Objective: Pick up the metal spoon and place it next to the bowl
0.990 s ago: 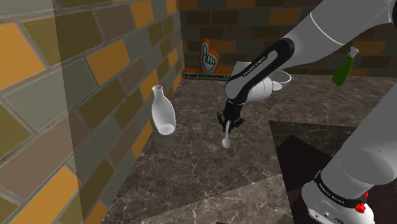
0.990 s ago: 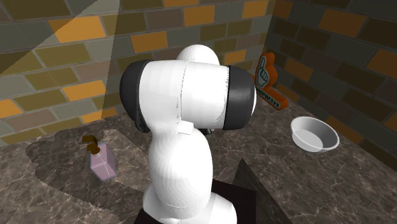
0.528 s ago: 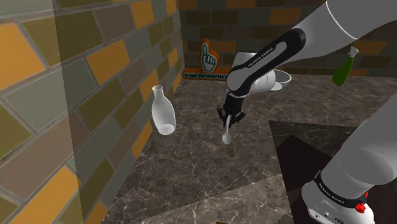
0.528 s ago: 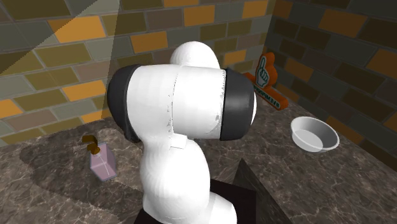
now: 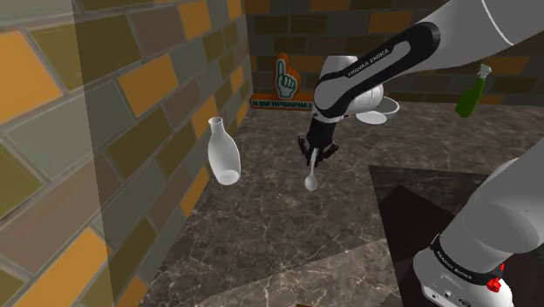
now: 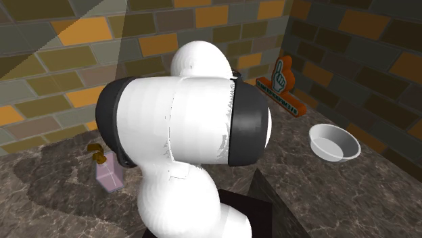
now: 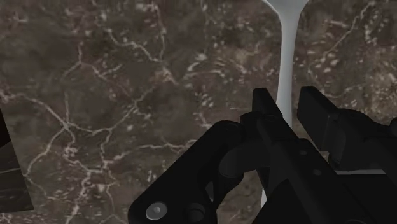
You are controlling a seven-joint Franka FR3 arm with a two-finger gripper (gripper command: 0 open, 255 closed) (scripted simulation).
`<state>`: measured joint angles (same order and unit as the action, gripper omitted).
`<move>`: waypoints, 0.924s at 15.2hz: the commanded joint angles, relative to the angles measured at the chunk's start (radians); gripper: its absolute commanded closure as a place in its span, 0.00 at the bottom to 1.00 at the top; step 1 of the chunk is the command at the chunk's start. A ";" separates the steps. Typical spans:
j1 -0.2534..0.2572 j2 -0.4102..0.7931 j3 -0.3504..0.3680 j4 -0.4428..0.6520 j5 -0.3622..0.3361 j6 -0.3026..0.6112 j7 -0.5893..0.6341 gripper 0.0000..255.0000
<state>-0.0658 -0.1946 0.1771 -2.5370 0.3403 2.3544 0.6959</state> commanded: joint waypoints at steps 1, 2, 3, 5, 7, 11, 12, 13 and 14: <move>-0.003 -0.019 -0.002 0.013 -0.006 -0.032 0.007 1.00; -0.003 -0.028 -0.003 0.018 -0.009 -0.046 0.010 1.00; -0.004 -0.037 -0.004 0.024 -0.012 -0.061 0.014 1.00; -0.006 -0.054 -0.006 0.037 -0.017 -0.091 0.021 1.00; -0.007 -0.071 -0.007 0.050 -0.021 -0.120 0.027 1.00; -0.010 -0.100 -0.011 0.080 -0.030 -0.178 0.040 1.00; -0.011 -0.107 -0.012 0.088 -0.032 -0.193 0.043 1.00; -0.012 -0.113 -0.012 0.096 -0.034 -0.207 0.046 1.00; -0.012 -0.115 -0.013 0.099 -0.035 -0.212 0.047 1.00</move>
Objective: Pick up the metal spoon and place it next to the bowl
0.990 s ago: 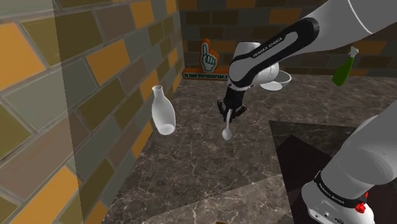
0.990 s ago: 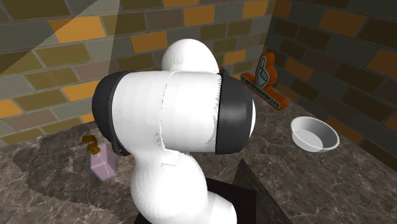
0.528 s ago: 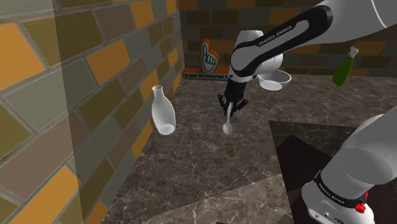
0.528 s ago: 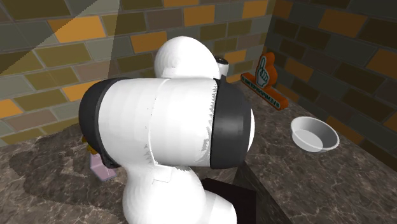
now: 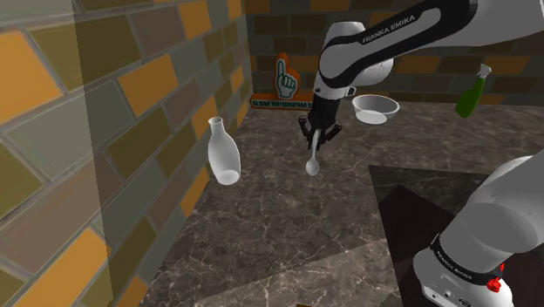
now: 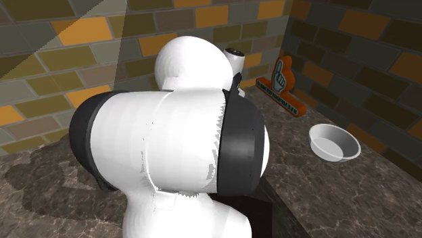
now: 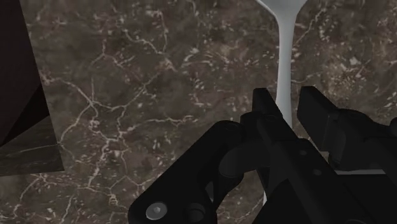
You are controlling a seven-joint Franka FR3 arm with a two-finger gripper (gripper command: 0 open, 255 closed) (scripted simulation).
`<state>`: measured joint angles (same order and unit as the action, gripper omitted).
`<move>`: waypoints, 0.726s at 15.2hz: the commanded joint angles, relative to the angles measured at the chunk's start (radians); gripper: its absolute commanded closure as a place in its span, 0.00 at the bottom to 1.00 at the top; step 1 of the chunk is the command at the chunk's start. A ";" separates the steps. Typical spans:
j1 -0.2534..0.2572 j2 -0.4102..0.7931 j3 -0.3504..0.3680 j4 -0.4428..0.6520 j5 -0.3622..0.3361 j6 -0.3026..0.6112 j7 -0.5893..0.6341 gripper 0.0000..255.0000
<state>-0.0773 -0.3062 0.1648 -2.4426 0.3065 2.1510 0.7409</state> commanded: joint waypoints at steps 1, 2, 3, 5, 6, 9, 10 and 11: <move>-0.012 -0.009 -0.018 0.000 -0.007 -0.015 -0.023 1.00; -0.024 -0.013 -0.036 -0.004 -0.014 -0.022 -0.048 1.00; -0.035 -0.016 -0.054 -0.006 -0.020 -0.028 -0.072 1.00; -0.060 -0.018 -0.090 -0.007 -0.035 -0.041 -0.120 1.00; -0.072 -0.018 -0.107 -0.005 -0.043 -0.047 -0.144 1.00; -0.108 -0.009 -0.160 0.006 -0.067 -0.065 -0.216 1.00; -0.120 -0.004 -0.177 0.012 -0.074 -0.071 -0.240 1.00; -0.132 0.002 -0.195 0.020 -0.082 -0.077 -0.264 1.00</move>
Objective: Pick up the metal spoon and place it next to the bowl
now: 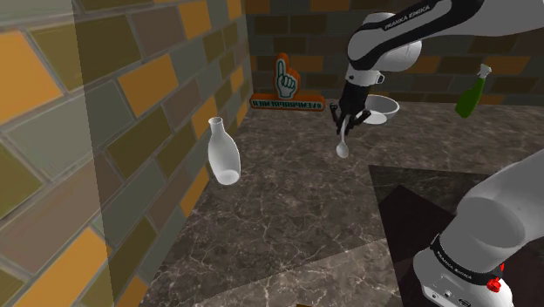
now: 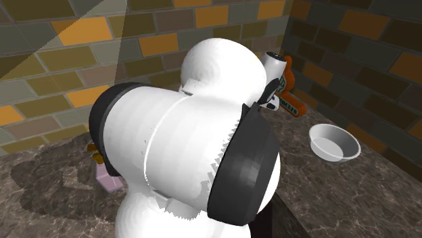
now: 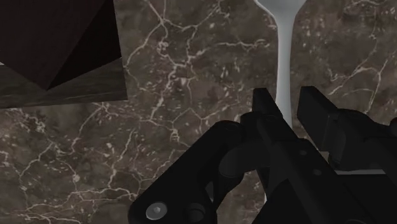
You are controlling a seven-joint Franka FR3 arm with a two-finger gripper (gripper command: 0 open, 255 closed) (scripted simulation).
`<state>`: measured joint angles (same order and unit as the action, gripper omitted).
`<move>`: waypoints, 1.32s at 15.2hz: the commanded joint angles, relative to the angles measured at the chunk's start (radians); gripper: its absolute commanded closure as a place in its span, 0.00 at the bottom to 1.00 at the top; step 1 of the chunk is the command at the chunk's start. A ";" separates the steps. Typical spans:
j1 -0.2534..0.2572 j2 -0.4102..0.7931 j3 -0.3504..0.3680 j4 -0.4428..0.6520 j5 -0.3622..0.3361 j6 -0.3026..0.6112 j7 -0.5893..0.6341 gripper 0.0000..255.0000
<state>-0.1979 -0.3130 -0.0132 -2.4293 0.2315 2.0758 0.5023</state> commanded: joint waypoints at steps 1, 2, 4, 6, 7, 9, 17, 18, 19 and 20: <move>-0.023 0.017 -0.034 0.015 -0.015 -0.008 -0.049 1.00; -0.035 0.025 -0.051 0.024 -0.022 -0.014 -0.072 1.00; -0.057 0.045 -0.084 0.047 -0.035 -0.026 -0.119 1.00; -0.079 0.070 -0.117 0.075 -0.046 -0.038 -0.166 1.00; -0.090 0.083 -0.132 0.090 -0.051 -0.044 -0.190 1.00; -0.110 0.113 -0.163 0.124 -0.058 -0.057 -0.237 1.00; -0.190 0.270 -0.274 0.306 -0.060 -0.118 -0.424 1.00; -0.200 0.293 -0.286 0.334 -0.057 -0.127 -0.447 1.00; -0.211 0.318 -0.298 0.363 -0.053 -0.137 -0.470 1.00; -0.222 0.343 -0.309 0.393 -0.048 -0.148 -0.493 1.00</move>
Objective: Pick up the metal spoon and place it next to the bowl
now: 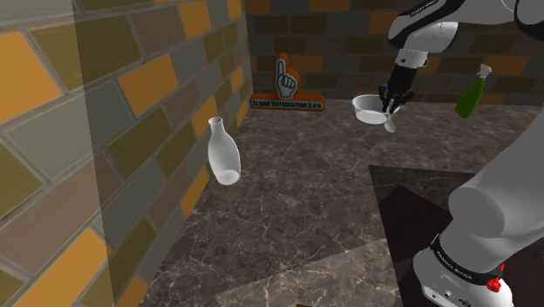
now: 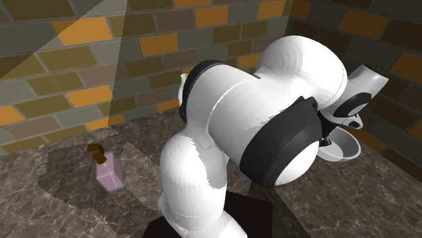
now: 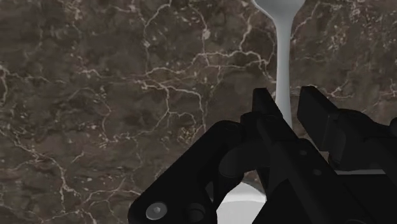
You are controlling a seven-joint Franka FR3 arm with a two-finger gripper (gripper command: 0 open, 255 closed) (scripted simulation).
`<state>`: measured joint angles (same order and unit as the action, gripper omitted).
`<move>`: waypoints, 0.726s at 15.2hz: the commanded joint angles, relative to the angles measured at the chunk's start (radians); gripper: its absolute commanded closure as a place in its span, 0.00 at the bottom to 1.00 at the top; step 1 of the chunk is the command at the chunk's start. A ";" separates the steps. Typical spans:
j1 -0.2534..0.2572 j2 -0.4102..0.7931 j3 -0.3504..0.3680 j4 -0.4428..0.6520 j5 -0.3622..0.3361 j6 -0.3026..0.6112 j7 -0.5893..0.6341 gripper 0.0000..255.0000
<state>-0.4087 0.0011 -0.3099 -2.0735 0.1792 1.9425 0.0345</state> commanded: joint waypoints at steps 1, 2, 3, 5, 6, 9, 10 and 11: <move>-0.023 0.054 -0.022 0.069 0.010 -0.025 -0.048 1.00; -0.034 0.081 -0.032 0.101 0.016 -0.037 -0.071 1.00; -0.047 0.109 -0.041 0.135 0.023 -0.049 -0.093 1.00; -0.060 0.140 -0.048 0.160 0.032 -0.049 -0.116 1.00; -0.060 0.144 -0.047 0.152 0.035 -0.037 -0.119 1.00; -0.061 0.159 -0.046 0.130 0.043 -0.001 -0.129 1.00; -0.061 0.165 -0.045 0.123 0.046 0.011 -0.132 1.00; -0.062 0.170 -0.045 0.116 0.049 0.023 -0.136 1.00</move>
<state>-0.4696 0.1664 -0.3547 -1.9505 0.2254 1.9531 -0.0968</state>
